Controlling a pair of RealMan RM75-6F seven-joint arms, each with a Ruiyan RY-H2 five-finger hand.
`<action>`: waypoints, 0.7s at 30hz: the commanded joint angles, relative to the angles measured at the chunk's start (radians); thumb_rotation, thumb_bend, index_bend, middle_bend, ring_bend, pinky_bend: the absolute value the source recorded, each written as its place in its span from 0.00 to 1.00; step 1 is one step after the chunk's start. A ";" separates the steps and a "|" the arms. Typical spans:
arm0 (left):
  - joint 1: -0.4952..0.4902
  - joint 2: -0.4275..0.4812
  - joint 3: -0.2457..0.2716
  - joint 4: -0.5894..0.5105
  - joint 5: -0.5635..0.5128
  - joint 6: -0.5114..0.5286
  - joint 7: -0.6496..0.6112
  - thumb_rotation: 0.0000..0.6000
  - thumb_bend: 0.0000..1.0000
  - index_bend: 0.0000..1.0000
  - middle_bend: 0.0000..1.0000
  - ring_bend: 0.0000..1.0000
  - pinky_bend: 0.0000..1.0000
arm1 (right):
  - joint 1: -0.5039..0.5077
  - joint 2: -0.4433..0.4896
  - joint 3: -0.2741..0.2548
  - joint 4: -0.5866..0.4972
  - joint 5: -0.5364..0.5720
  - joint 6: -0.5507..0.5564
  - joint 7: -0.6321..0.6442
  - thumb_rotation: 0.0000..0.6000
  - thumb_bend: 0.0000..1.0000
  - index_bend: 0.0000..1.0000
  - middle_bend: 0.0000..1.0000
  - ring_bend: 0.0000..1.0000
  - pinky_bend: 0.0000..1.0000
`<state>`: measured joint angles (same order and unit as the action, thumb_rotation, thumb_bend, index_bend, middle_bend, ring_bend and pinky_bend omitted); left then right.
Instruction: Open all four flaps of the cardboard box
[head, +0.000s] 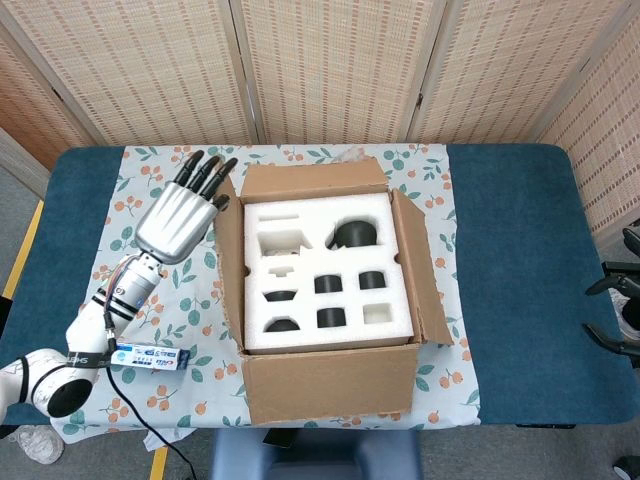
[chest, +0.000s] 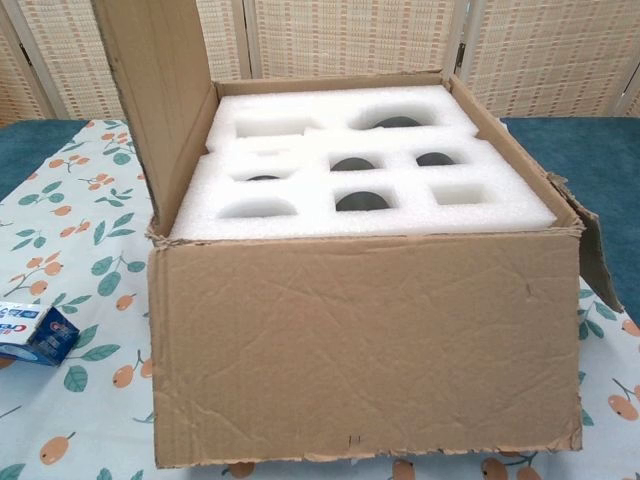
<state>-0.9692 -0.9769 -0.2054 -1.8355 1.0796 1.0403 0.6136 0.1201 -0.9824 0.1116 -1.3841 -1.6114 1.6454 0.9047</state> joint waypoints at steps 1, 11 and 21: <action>0.030 0.017 0.009 -0.005 0.000 0.019 -0.020 1.00 1.00 0.42 0.00 0.00 0.00 | 0.002 -0.001 -0.002 -0.004 -0.002 -0.003 -0.004 0.49 0.26 0.47 0.00 0.00 0.00; 0.199 0.064 0.056 -0.030 0.006 0.153 -0.110 1.00 1.00 0.41 0.00 0.00 0.00 | 0.000 -0.004 -0.003 -0.013 0.004 -0.003 -0.030 0.49 0.26 0.47 0.00 0.00 0.00; 0.476 0.083 0.150 0.017 0.086 0.303 -0.431 1.00 0.86 0.03 0.00 0.00 0.00 | -0.018 -0.030 0.031 -0.111 0.186 -0.074 -0.530 0.59 0.26 0.37 0.00 0.00 0.00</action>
<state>-0.5859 -0.8985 -0.1011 -1.8315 1.1400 1.2831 0.2649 0.1139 -0.9954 0.1200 -1.4325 -1.5245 1.6004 0.6092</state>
